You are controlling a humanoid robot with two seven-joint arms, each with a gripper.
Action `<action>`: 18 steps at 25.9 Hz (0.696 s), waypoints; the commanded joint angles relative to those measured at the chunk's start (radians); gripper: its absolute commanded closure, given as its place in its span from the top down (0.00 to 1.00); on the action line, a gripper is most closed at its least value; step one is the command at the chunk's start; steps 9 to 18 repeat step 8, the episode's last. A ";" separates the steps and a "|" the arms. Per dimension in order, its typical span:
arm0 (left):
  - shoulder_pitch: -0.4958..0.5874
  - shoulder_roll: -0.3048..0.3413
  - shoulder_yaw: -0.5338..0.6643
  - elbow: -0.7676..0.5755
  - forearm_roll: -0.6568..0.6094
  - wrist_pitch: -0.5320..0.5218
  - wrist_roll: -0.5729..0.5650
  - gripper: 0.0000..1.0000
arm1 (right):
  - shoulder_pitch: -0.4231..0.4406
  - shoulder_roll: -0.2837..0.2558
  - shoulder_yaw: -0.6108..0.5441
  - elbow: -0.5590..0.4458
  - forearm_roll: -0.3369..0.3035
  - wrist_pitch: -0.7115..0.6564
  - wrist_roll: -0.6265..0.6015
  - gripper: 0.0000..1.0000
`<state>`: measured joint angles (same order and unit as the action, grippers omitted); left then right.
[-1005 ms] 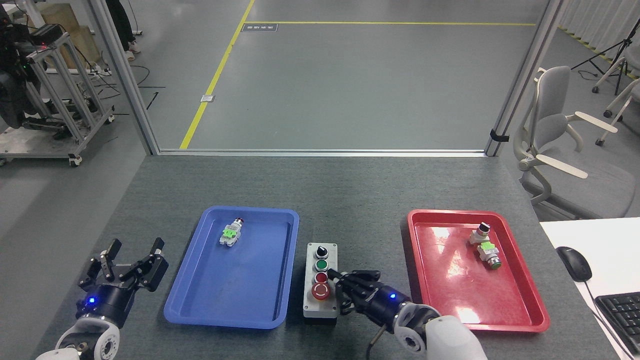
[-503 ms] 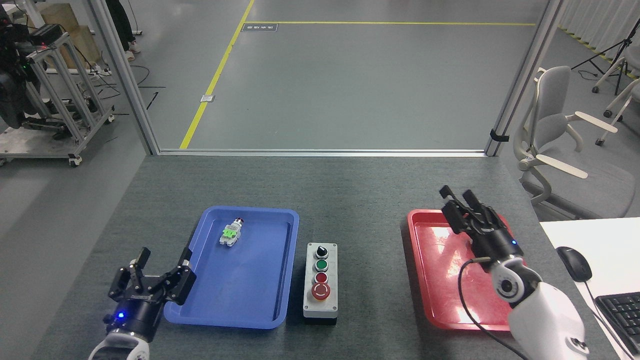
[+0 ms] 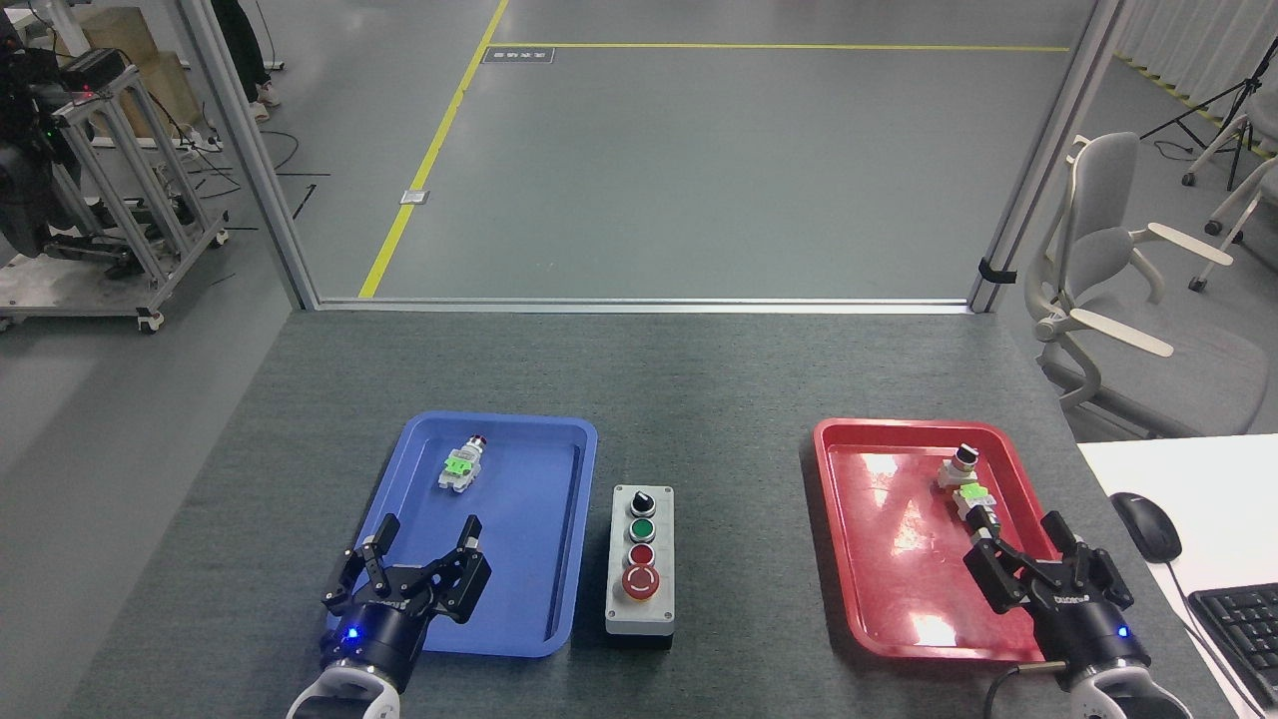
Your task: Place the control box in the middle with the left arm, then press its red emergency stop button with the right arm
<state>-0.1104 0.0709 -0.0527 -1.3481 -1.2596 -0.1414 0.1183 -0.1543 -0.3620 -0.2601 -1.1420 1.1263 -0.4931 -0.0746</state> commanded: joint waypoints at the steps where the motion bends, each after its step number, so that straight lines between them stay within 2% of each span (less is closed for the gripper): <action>1: 0.000 -0.003 0.001 -0.002 -0.001 0.008 -0.022 1.00 | 0.009 0.008 -0.004 -0.007 0.006 0.002 -0.004 1.00; 7: 0.008 0.001 0.001 -0.002 0.000 0.009 0.116 1.00 | 0.002 0.008 -0.002 -0.007 0.006 0.001 -0.004 1.00; 18: 0.008 0.000 0.002 -0.002 0.000 0.009 0.116 1.00 | 0.001 0.006 -0.004 -0.007 0.006 0.001 -0.004 1.00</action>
